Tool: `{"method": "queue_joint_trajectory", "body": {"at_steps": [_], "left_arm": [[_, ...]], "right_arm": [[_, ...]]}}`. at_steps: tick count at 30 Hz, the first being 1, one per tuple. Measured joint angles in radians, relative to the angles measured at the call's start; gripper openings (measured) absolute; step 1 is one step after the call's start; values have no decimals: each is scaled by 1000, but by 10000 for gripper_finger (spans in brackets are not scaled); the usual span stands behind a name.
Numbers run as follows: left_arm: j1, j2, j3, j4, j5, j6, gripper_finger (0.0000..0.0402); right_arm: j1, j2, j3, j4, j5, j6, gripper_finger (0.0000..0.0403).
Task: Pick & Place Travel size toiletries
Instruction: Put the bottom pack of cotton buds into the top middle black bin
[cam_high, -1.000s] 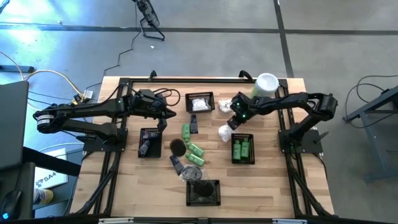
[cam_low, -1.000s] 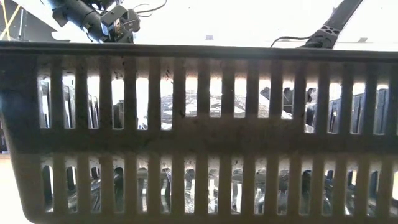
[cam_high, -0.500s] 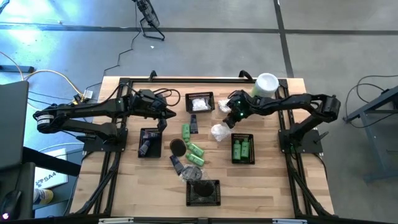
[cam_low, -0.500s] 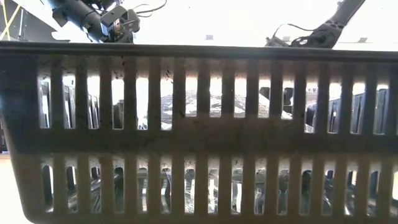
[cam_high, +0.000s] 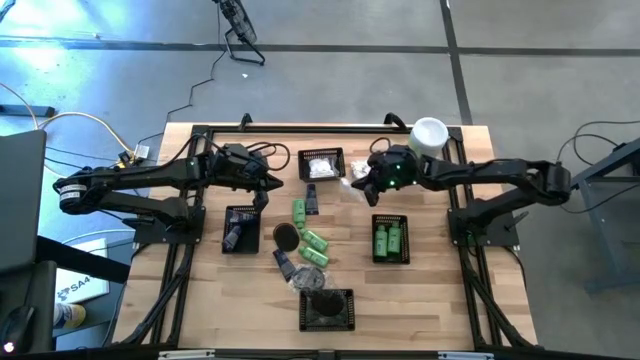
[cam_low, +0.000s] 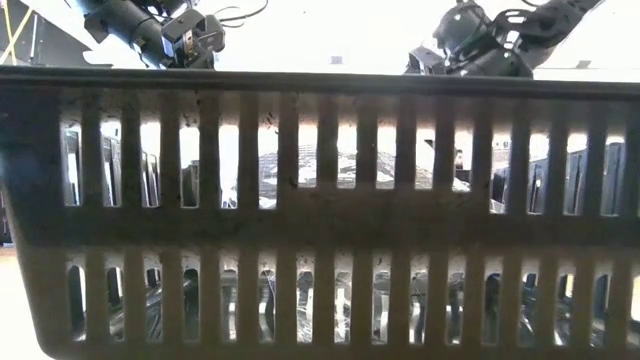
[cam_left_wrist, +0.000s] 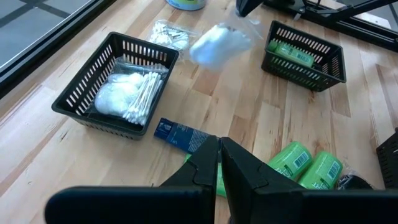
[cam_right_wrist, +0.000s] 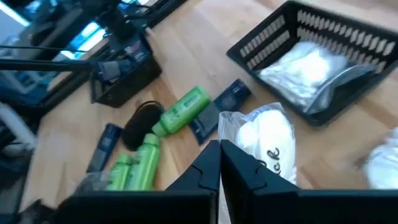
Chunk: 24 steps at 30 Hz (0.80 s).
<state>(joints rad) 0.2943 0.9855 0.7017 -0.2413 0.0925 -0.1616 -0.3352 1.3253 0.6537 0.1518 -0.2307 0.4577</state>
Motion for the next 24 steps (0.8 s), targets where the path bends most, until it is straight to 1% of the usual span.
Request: {"method": "queue_joint_trajectory", "body": {"at_steps": [7,13,24], "left_arm": [[0,0,0,0,0,0,17],[0,0,0,7,0,0,17],[0,0,0,7,0,0,17]], "right_arm": [[58,-37,0,37,146,-1,2],[82,-37,0,125,207,-1,2],[82,-38,0,304,280,-18,2]]}}
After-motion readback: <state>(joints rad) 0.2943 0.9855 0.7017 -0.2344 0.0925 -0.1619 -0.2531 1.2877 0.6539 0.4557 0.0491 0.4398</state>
